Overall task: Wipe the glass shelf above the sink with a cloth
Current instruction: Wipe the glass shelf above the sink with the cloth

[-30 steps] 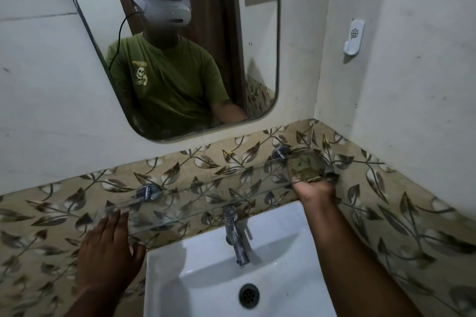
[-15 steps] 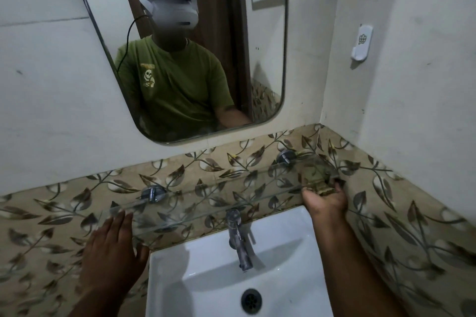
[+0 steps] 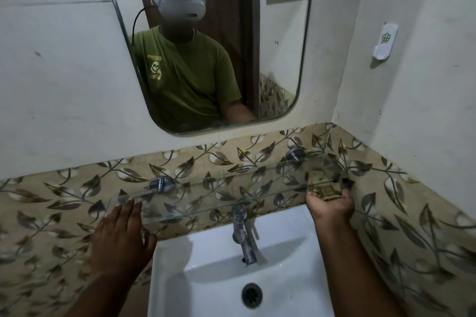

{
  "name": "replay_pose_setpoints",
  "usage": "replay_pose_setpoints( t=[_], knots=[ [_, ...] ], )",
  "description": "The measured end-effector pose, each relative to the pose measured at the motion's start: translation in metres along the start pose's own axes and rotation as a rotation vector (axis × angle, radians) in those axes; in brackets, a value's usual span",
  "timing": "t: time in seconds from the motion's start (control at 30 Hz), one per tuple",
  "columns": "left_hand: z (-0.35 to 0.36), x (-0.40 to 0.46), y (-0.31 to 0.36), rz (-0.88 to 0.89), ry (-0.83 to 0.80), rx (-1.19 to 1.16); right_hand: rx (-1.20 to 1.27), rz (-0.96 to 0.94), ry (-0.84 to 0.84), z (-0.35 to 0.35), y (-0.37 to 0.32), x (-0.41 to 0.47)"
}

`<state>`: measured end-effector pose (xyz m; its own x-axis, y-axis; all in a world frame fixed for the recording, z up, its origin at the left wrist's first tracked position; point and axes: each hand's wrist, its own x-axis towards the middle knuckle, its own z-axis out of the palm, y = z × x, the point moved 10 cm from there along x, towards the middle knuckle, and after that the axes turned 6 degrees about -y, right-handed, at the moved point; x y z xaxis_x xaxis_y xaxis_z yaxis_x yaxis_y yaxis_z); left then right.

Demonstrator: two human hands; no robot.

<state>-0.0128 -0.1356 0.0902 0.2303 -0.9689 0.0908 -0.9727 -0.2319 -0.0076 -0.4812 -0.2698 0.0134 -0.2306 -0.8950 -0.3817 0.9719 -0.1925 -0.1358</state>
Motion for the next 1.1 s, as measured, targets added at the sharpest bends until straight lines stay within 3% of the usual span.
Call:
replay_pose_setpoints(
  t=[0.13, 0.5, 0.63, 0.8, 0.9, 0.97, 1.1],
  knots=[
    [-0.003, -0.001, 0.001, 0.007, 0.039, -0.027, -0.041, 0.064, -0.011, -0.010, 0.027, -0.021],
    [-0.006, -0.004, 0.001, 0.058, 0.088, -0.045, -0.235, 0.461, -0.125, -0.031, 0.117, -0.092],
    [-0.005, -0.004, 0.001, 0.069, 0.104, -0.053, -0.391, 0.452, -0.046, -0.061, 0.104, -0.089],
    [-0.006, -0.003, 0.001, 0.067, 0.136, -0.054, -0.625, 0.561, 0.189, -0.130, 0.082, -0.062],
    [-0.004, -0.002, 0.000, 0.051, 0.148, -0.057, -0.608, 0.678, 0.121, -0.142, 0.078, -0.040],
    [-0.005, -0.002, -0.001, 0.042, 0.160, -0.070, -0.710, 0.529, 0.103, -0.135, 0.050, -0.014],
    [-0.006, -0.003, -0.001, 0.028, 0.182, -0.078, -1.284, -0.056, 0.120, -0.086, -0.025, 0.031]
  ],
)
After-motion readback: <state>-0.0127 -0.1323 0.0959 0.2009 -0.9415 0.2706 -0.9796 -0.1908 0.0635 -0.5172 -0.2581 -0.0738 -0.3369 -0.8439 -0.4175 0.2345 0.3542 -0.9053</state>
